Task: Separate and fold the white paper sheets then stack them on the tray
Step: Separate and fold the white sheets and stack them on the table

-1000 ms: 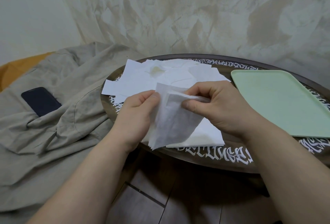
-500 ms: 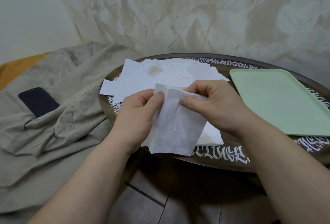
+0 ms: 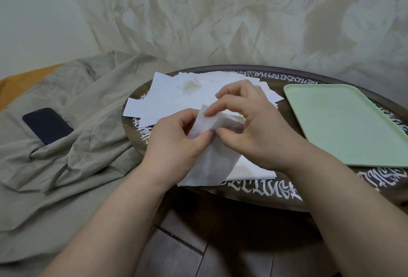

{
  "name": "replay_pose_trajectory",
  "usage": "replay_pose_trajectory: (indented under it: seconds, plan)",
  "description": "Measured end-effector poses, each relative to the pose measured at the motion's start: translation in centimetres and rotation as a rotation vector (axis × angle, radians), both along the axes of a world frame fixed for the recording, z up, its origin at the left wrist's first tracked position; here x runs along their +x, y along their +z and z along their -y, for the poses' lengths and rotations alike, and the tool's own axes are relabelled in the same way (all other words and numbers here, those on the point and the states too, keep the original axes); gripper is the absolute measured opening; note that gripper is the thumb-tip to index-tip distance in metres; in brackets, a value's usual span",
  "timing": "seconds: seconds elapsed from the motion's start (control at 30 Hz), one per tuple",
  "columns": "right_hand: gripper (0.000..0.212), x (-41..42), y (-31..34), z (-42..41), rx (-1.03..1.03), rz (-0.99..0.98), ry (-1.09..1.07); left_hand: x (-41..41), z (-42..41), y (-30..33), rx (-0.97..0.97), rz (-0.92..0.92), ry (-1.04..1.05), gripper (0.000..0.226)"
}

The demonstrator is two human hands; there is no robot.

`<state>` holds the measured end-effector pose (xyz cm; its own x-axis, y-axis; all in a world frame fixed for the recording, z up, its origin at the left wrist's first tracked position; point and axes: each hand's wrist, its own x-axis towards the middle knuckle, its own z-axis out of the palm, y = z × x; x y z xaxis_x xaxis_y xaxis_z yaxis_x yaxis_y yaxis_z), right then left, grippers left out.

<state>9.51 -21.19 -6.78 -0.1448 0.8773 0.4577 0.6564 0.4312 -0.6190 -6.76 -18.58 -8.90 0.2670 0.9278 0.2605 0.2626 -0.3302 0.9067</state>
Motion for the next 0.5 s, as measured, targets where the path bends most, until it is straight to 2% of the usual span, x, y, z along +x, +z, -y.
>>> replay_pose_trajectory:
  seconds: [0.13,0.27,0.5]
  plan:
    - [0.032,0.51,-0.04,-0.03,-0.087,-0.030,-0.042,-0.02,0.05,-0.01,0.056,-0.046,-0.016,0.009]
    - [0.023,0.85,0.12,0.16,-0.122,-0.074,-0.079,-0.05,-0.05,0.04,0.008,0.010,-0.006,0.012]
    - [0.006,0.90,0.03,-0.20,-0.151,-0.027,-0.174,-0.39,-0.38,0.01,-0.056,0.140,0.017,0.017]
